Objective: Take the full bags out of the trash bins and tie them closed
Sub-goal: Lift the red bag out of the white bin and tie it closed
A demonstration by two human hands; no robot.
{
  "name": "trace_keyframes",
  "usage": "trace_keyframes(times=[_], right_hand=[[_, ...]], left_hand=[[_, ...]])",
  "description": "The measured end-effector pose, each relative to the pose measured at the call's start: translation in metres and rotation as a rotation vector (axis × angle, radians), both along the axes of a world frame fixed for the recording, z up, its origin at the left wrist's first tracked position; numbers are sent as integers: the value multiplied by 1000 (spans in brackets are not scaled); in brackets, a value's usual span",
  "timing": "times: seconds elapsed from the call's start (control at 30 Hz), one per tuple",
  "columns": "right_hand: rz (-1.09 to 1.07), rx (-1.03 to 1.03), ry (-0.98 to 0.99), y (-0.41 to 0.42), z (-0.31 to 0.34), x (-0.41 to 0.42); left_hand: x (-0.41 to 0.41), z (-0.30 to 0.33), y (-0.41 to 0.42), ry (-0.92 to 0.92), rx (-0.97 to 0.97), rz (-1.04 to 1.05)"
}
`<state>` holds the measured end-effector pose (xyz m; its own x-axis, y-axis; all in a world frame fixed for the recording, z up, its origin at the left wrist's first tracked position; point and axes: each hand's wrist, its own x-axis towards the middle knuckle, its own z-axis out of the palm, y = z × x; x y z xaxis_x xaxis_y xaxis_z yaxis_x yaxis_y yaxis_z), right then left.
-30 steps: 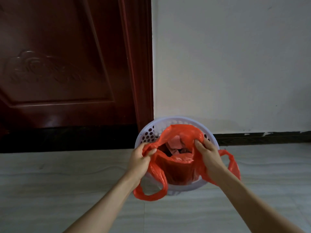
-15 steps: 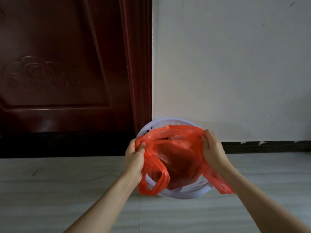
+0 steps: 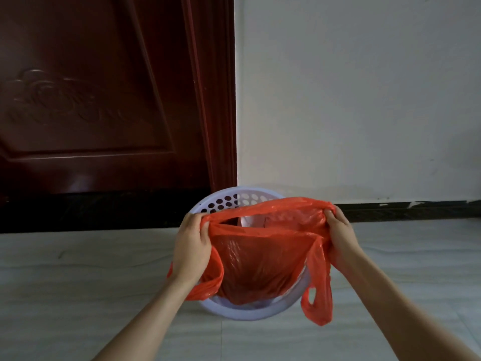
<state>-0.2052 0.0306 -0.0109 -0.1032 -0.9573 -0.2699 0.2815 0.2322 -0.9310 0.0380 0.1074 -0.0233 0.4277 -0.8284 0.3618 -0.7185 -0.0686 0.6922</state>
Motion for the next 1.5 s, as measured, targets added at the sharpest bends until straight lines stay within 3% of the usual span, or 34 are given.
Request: trace_keyframes(times=[0.1,0.17,0.23,0.37,0.47,0.5,0.63,0.73,0.9,1.13,1.23,1.33,1.5], right_hand=[[60,25,-11,2,2,3],[119,-58,117,1,5,10],[296,-204,376,4,11,14],[994,-346,1092,21,29,6],[1102,-448,1658,34,25,-1],[1057,-525,1726,34,20,-2],[584,-619,1487,26,-1,-7],[356,-591,1388,28,-17,3],[338,-453,937,34,-11,25],[270,-336,507,31,-3,17],[325,-420,554,33,0,20],[521,-546,684,37,-1,26],[871,-784,1044,36,-11,28]], left_hand=[[8,-1,3,-115,-1,82],[9,-3,4,-187,9,119],[9,-3,3,-156,21,103],[15,-1,3,-81,97,121],[14,-2,5,-106,94,94],[11,-2,6,-118,92,79],[8,-9,8,-104,64,90],[9,-15,7,-47,103,80],[2,-14,4,99,79,73],[-9,-16,8,-107,68,-76],[-13,-12,10,-119,77,-117],[-12,-14,12,-128,46,-179],[-10,-15,13,-232,7,-269]])
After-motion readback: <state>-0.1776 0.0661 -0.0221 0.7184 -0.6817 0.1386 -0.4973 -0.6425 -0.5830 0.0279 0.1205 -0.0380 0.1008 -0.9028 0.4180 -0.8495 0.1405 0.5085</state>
